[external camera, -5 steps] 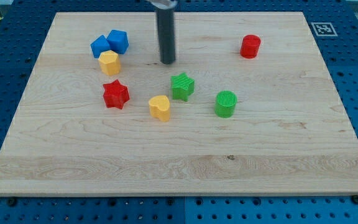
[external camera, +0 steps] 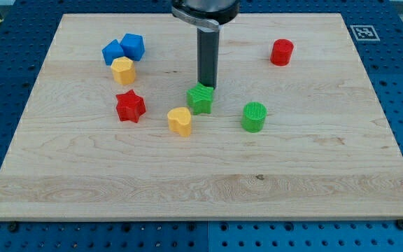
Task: Push the green star and the yellow heart diagonal to each other
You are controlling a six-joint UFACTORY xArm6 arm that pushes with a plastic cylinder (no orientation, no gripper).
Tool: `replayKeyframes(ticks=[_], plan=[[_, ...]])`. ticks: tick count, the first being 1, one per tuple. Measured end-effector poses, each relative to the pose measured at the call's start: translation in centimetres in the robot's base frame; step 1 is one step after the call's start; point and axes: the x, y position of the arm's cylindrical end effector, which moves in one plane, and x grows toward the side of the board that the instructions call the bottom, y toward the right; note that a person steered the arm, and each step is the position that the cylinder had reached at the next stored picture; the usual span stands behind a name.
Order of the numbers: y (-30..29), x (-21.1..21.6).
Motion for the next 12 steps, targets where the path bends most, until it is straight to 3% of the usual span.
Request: replayKeyframes(ticks=[2, 3, 4, 5, 7, 9, 12], plan=[[-0.5, 6.3], [0.4, 6.9], [3.0, 11.4], [1.9, 14.4], [-8.6, 13.7], [-6.1, 14.0], [-6.2, 9.1]])
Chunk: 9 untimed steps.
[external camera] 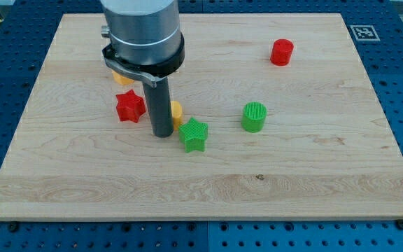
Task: Push the green star and the yellow heart diagonal to each other
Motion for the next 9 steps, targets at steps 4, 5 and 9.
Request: replayKeyframes(ticks=[4, 5, 9], plan=[[5.2, -6.5], [2.8, -9.2], [8.4, -8.5]])
